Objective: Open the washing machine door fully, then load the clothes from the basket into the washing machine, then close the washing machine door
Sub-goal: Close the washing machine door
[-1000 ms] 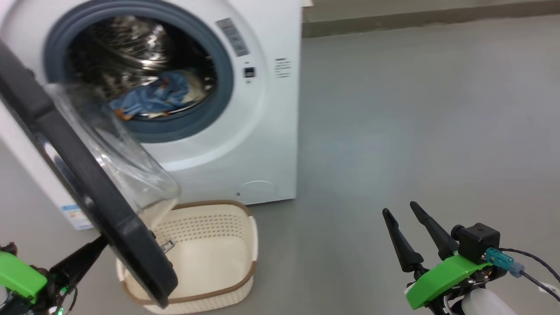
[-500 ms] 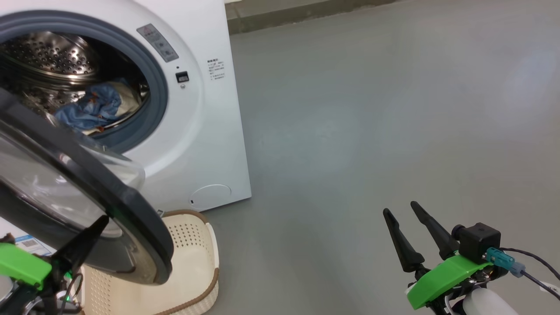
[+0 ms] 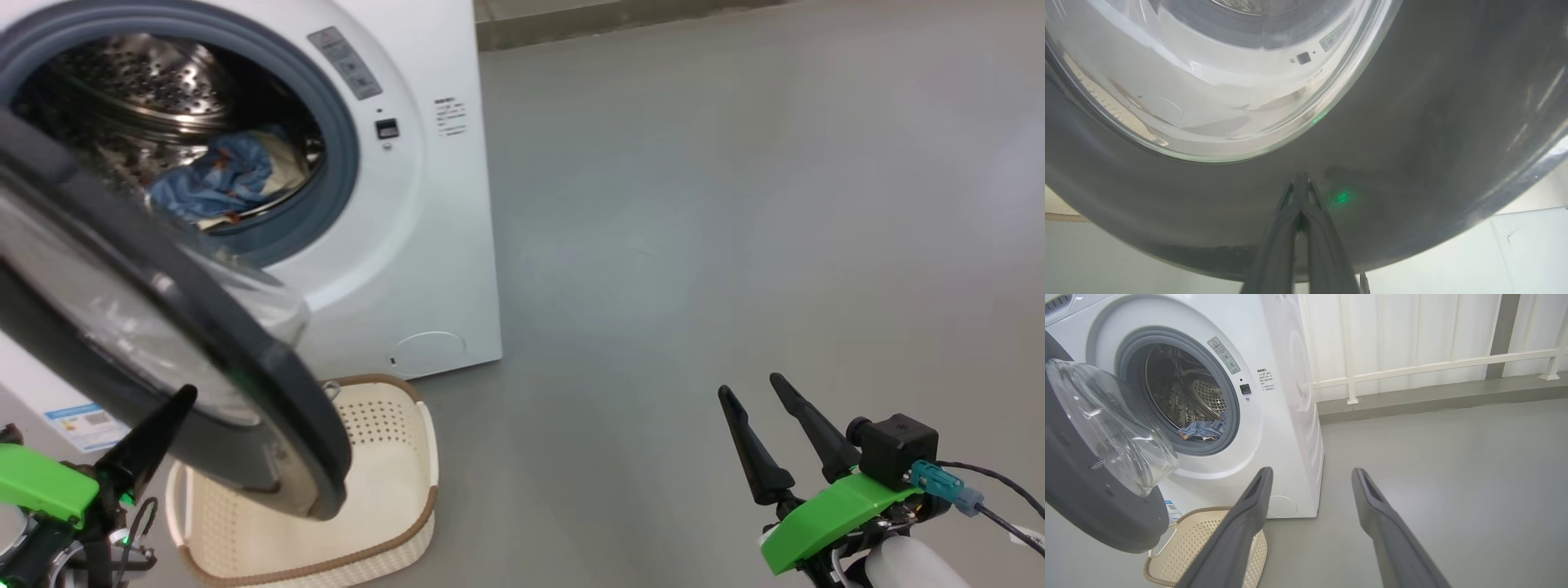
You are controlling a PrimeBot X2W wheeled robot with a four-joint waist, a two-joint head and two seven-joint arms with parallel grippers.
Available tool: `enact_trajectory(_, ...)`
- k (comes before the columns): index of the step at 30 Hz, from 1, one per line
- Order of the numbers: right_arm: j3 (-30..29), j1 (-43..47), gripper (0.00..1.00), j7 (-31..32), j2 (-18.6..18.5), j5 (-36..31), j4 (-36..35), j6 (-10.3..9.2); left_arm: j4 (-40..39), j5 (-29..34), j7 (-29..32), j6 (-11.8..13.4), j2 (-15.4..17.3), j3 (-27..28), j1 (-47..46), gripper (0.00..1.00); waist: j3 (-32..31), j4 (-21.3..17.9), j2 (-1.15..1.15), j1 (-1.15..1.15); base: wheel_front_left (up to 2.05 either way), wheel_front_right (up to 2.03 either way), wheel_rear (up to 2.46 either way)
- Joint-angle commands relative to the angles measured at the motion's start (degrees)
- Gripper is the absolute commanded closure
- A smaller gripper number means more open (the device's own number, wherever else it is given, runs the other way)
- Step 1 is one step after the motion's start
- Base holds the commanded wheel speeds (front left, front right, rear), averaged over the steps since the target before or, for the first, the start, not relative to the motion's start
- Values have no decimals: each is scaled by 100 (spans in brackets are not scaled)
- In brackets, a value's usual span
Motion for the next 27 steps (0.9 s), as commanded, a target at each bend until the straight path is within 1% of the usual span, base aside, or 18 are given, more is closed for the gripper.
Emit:
enact_trajectory(1, 45, -74, 0, -69, -20, -4, -124, 42, -189, 80, -37, -34, 203, 183, -256, 64, -29, 137, 0, 0, 0, 0, 0)
enact_trajectory(2, 38, -73, 0, -69, -23, -3, -124, 42, -216, 130, -78, -41, 222, 182, -250, 0, -35, 178, 0, 0, 0, 0, 0)
enact_trajectory(7, -26, -54, 0, -69, -20, -7, -133, 42, -368, 780, -634, -291, 469, 142, -121, 0, -53, 352, 0, 0, 0, 0, 0)
enact_trajectory(10, -58, -36, 0, -69, -4, -17, -148, 42, -476, 1160, -1151, -468, 515, 134, -26, 0, -56, 420, 0, 0, 0, 0, 0)
enact_trajectory(13, -78, -24, 0, -69, 10, -22, -163, 42, -579, 1548, -1691, -582, 536, 57, 139, 0, -65, 464, 0, 0, 0, 0, 0)
enact_trajectory(21, -125, -34, 0, -69, -17, -27, -216, 42, -960, 2402, -3149, -652, 530, -215, 717, 0, -71, 475, 0, 0, 0, 0, 0)
enact_trajectory(24, -149, -34, 0, -69, -31, -31, -235, 42, -1065, 2715, -3723, -654, 591, -440, 927, 0, -66, 461, 0, 0, 0, 0, 0)
enact_trajectory(26, -155, -31, 0, -69, -31, -37, -244, 42, -1057, 2779, -4063, -655, 578, -572, 1048, 0, -64, 448, 0, 0, 0, 0, 0)
enact_trajectory(27, -155, -30, 0, -69, -31, -40, -249, 42, -1050, 2871, -4209, -655, 631, -676, 1114, 0, -63, 438, 0, 0, 0, 0, 0)
